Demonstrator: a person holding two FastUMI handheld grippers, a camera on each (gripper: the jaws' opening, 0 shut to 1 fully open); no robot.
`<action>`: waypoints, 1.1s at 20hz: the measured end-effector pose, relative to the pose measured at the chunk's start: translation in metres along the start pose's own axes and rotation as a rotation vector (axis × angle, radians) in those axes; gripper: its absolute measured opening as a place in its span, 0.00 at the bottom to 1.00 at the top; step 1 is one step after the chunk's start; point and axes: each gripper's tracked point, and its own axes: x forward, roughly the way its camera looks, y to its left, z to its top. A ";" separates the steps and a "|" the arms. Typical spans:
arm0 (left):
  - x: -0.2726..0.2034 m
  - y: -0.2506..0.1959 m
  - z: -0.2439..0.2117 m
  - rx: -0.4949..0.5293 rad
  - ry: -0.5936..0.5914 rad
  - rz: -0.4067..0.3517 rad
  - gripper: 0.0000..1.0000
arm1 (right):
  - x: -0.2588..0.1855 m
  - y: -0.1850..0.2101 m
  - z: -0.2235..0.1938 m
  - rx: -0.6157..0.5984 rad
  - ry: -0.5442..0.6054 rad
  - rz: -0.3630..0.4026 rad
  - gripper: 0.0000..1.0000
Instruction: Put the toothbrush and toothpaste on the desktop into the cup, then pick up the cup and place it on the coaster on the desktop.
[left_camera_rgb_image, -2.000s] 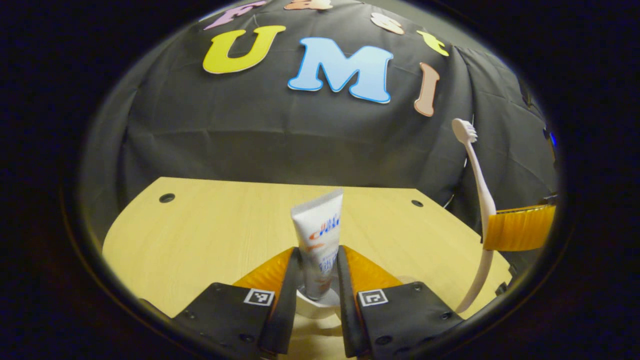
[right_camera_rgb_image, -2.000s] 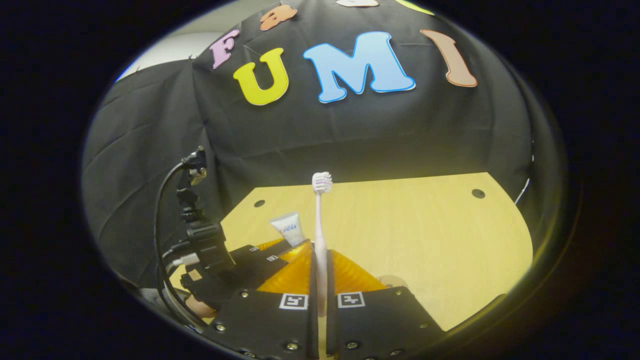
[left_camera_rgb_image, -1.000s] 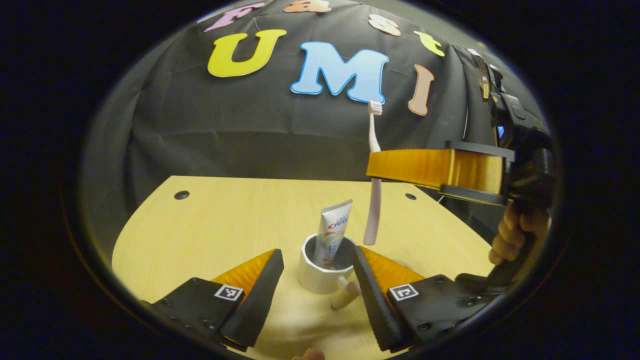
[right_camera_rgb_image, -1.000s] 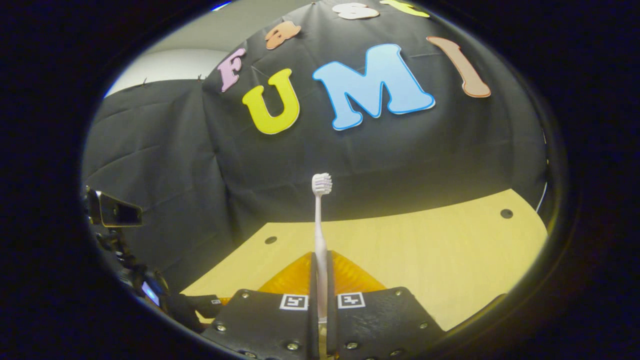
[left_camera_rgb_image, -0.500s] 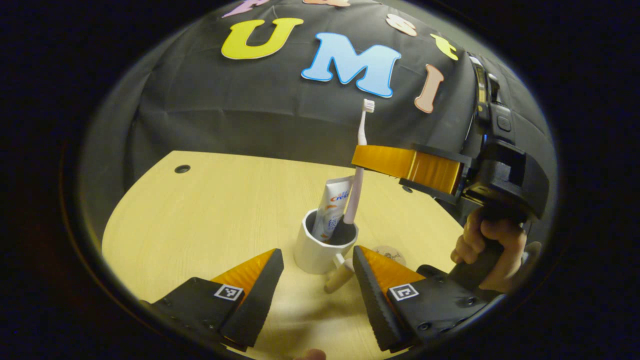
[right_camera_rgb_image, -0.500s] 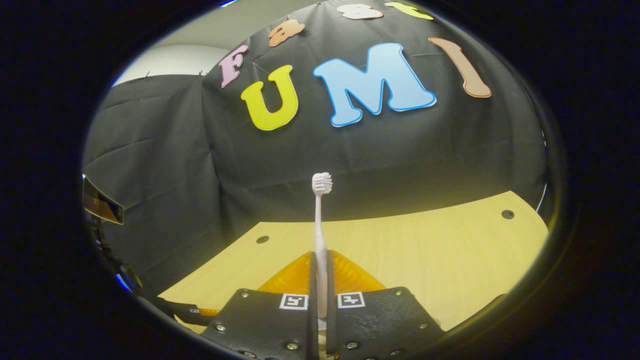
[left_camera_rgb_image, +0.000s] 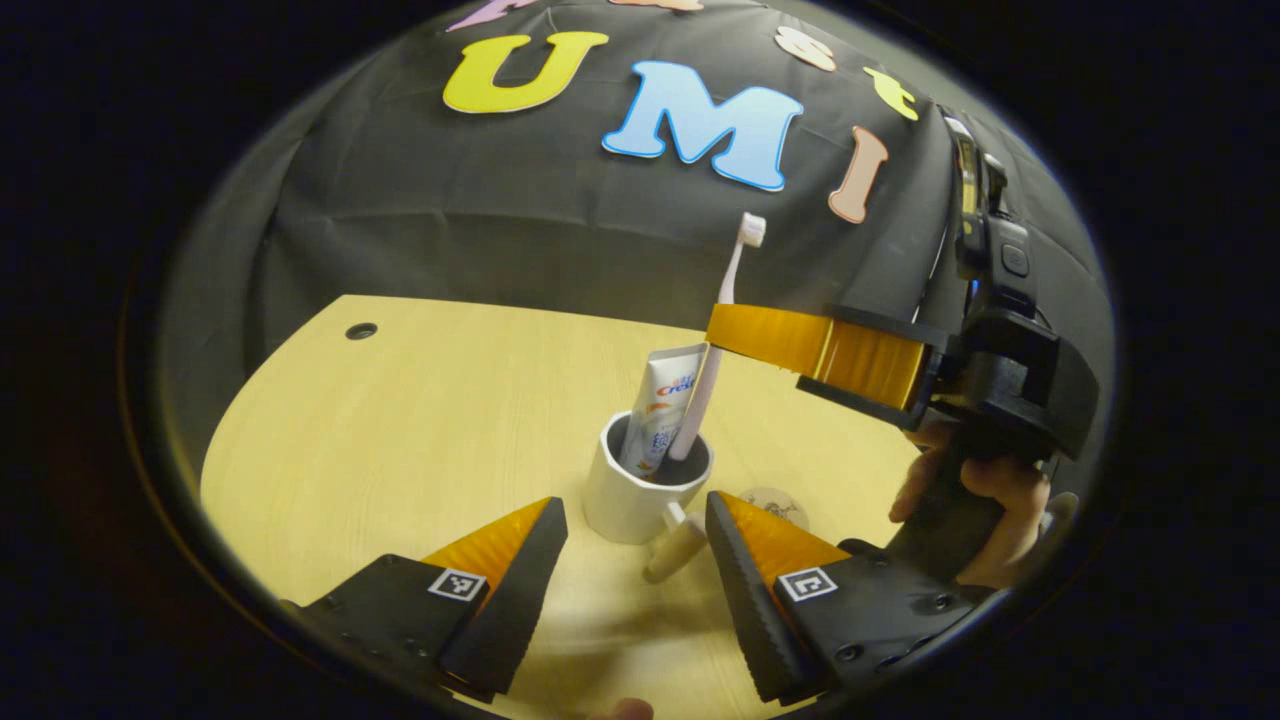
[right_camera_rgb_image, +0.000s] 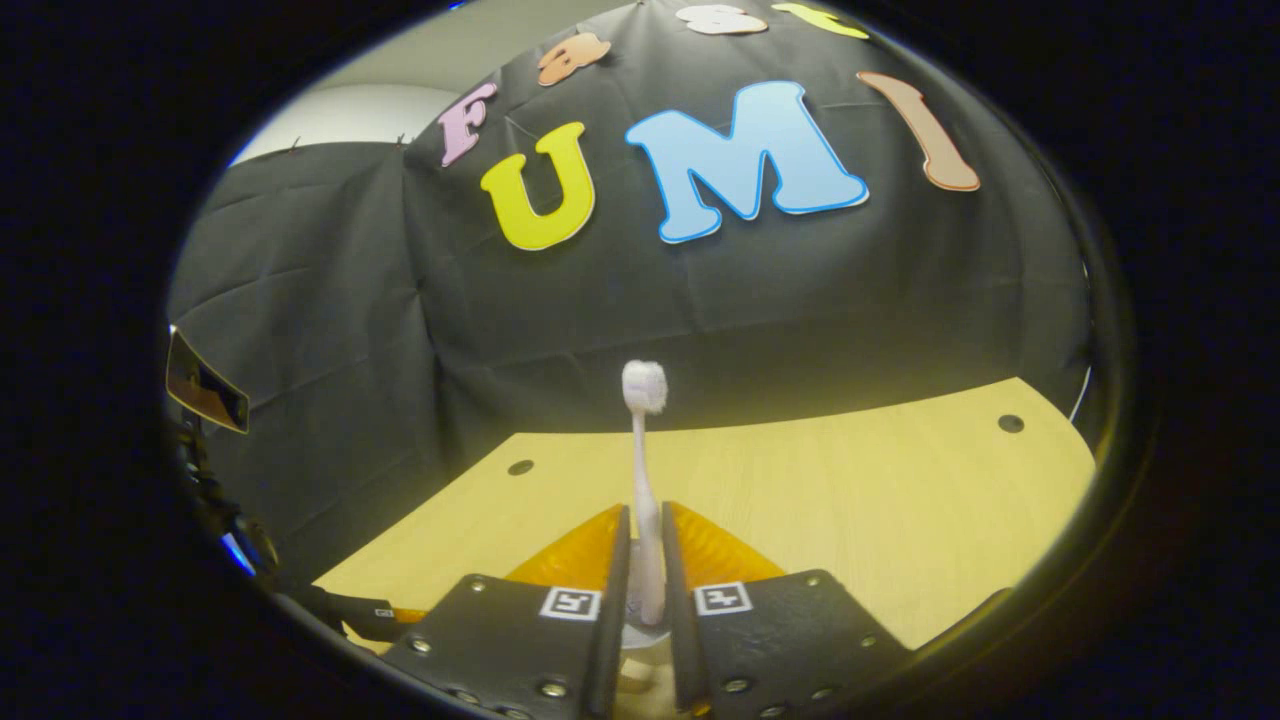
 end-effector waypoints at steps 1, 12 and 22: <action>-0.001 -0.001 0.000 0.000 0.002 -0.001 0.91 | -0.001 0.000 0.001 -0.002 0.000 0.006 0.30; 0.005 -0.016 0.000 0.018 0.017 -0.011 0.91 | -0.014 -0.016 0.015 0.023 -0.004 -0.039 0.83; 0.030 -0.031 -0.008 0.014 0.109 0.017 0.91 | -0.051 -0.067 0.050 -0.002 -0.052 -0.138 0.82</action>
